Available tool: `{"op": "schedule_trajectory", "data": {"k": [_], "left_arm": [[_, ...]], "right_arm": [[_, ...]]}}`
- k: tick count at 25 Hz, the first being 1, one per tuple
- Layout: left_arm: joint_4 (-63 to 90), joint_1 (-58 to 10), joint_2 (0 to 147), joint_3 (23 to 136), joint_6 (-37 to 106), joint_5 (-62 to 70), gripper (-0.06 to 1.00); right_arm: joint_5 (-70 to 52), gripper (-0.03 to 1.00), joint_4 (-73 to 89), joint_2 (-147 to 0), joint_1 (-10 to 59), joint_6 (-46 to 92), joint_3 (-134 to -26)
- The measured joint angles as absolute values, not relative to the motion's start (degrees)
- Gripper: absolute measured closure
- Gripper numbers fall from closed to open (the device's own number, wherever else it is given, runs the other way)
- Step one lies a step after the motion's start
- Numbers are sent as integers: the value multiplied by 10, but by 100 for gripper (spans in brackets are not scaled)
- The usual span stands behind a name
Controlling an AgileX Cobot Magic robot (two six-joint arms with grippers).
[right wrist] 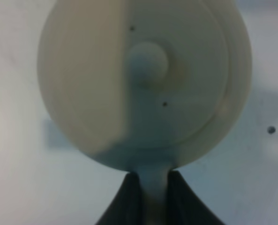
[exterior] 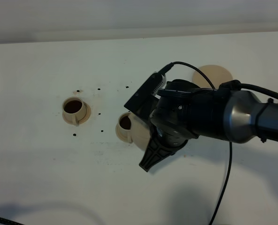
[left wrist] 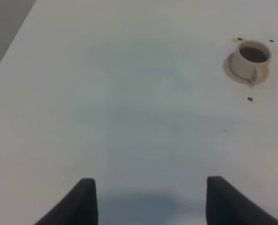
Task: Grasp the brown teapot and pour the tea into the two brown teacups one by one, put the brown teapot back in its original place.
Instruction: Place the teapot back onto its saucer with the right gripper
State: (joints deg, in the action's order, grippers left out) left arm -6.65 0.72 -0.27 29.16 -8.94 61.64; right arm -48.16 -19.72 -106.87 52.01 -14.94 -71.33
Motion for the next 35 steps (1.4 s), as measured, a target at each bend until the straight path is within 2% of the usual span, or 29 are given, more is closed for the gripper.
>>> {"op": "schedule_trajectory", "data": {"k": [7,15,21,35], "left_arm": [[-67,7,-3,292,-89,616,46],[-67,7,-3,292,-89,616,46],[-67,7,-3,292,-89,616,46],[-67,7,-3,292,-89,616,46]], "right_arm": [[-481,88,-214,-1040,495,-143,-710],[-409,88,-227,-1027,332,-155,-711],[-354,88,-227,-1027,254,-178,-711],[-427,88,-194,-1136,204,-122,-851]]}}
